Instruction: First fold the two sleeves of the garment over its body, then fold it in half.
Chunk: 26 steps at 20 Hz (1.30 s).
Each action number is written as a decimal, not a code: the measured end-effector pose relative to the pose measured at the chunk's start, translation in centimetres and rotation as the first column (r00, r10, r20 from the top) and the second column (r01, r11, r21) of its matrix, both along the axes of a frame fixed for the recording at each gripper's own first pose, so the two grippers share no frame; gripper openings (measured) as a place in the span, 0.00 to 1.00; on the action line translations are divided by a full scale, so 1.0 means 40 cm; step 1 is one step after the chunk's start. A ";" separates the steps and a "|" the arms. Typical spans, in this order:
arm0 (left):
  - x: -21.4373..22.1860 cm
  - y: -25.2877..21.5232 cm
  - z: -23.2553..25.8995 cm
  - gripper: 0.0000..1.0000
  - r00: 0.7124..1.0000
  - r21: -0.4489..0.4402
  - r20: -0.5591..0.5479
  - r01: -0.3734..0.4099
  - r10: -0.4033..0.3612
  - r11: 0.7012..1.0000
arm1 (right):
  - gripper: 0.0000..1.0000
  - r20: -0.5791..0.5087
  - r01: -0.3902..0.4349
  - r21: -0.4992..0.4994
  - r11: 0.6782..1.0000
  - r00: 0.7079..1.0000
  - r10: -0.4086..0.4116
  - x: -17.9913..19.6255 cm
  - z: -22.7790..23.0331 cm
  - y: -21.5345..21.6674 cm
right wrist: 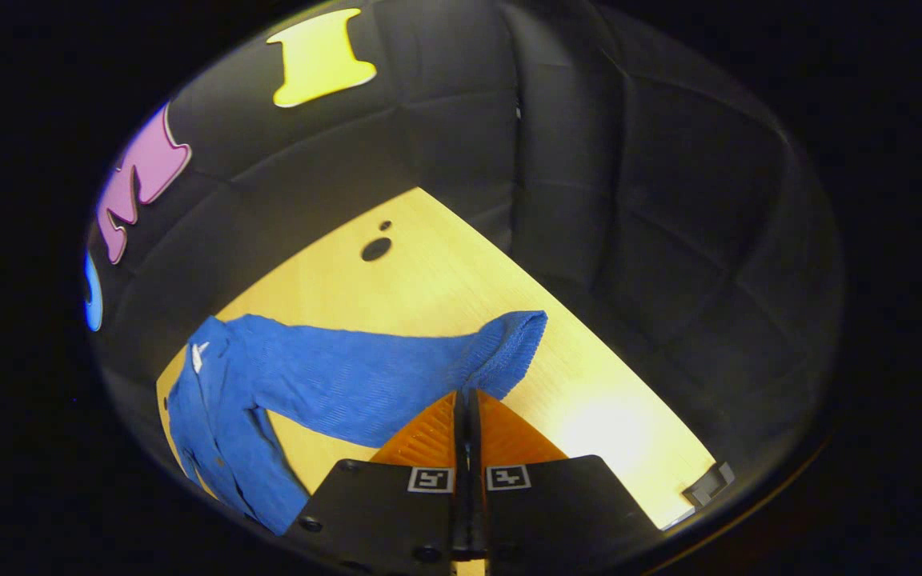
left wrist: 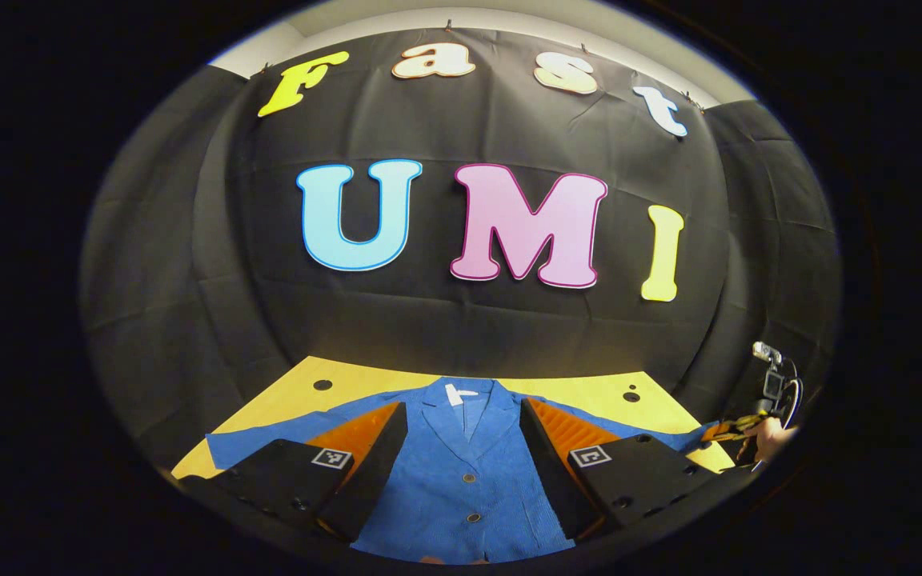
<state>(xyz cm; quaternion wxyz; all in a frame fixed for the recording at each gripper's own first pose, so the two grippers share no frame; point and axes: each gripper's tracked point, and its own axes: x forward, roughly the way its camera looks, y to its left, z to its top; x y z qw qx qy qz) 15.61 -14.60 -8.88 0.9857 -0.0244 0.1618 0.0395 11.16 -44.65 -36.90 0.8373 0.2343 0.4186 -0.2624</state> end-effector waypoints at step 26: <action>-0.213 0.416 -0.099 0.81 0.931 0.003 -0.069 -0.359 0.358 0.933 | 0.01 0.280 -0.760 0.091 0.643 0.639 0.716 0.471 0.166 1.280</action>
